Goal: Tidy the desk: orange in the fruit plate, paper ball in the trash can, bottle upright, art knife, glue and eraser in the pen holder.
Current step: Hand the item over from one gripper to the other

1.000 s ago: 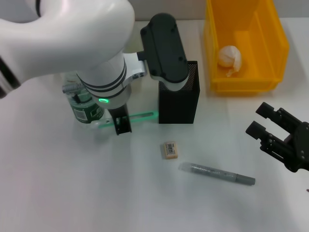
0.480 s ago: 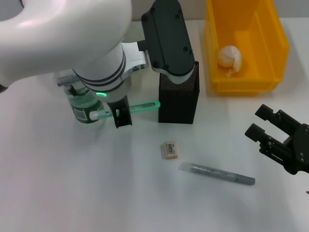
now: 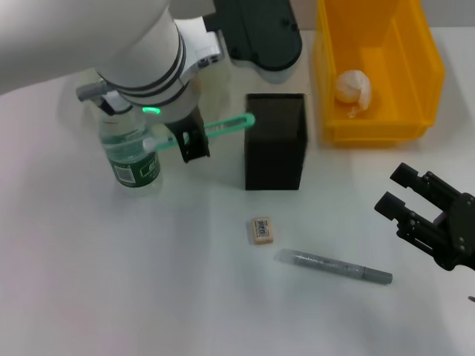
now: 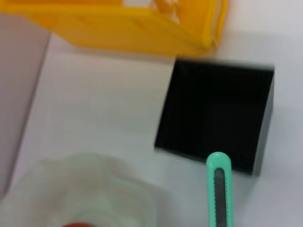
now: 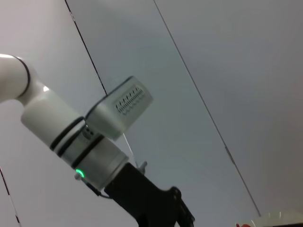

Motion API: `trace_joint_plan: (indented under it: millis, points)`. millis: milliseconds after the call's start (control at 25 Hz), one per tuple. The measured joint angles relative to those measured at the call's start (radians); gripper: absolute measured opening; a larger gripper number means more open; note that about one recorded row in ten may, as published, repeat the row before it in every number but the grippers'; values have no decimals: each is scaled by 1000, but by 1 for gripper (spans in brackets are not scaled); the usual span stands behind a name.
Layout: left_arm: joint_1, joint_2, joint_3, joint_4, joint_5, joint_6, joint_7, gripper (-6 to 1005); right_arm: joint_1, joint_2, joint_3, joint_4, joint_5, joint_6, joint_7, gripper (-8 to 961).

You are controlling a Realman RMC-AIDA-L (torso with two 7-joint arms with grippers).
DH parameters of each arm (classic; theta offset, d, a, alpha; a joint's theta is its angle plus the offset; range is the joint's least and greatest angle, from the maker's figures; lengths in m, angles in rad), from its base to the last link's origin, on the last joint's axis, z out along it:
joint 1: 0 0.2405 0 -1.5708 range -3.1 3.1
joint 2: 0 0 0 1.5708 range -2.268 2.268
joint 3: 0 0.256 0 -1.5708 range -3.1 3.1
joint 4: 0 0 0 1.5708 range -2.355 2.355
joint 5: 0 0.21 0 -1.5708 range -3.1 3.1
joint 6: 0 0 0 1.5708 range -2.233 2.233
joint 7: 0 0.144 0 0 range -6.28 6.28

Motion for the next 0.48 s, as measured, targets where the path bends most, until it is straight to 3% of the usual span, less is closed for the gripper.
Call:
trace_joint_plan:
  millis: [480]
  points:
    - [-18,-1,-12,75,47,54,-3,189,1,0,0,2,0,0,-13,721]
